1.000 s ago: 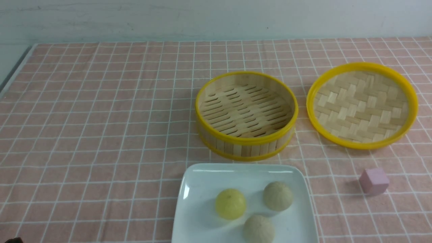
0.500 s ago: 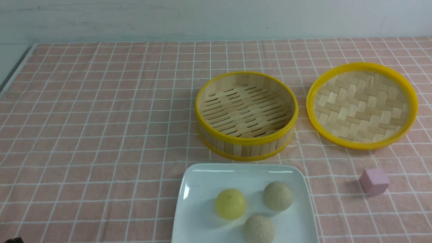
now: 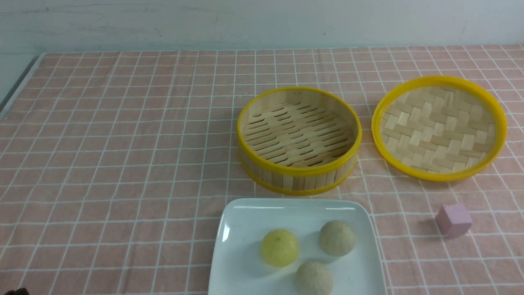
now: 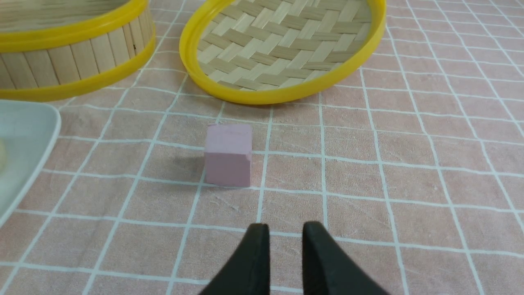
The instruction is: Put the steamed buns into the plate on the pink tablecloth.
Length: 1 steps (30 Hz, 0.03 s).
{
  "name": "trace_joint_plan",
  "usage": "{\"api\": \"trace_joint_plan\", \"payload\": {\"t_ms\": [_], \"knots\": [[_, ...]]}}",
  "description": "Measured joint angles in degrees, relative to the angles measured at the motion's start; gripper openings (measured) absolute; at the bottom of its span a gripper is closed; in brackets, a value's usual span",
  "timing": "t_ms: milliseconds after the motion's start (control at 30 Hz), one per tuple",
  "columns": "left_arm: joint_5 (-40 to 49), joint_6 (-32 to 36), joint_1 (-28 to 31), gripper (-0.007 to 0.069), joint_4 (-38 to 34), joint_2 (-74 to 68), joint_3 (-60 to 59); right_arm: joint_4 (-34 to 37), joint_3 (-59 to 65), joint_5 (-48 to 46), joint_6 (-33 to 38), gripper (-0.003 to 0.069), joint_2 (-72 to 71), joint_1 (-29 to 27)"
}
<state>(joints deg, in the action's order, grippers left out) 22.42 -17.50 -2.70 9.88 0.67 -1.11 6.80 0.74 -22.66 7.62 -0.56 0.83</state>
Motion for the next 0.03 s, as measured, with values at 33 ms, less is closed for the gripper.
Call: {"api": "trace_joint_plan", "payload": {"t_ms": [33], "knots": [[0.0,0.0,0.0,0.0099,0.0,0.0,0.0,0.0,0.0,0.0,0.0,0.0149,0.0,0.0]]}}
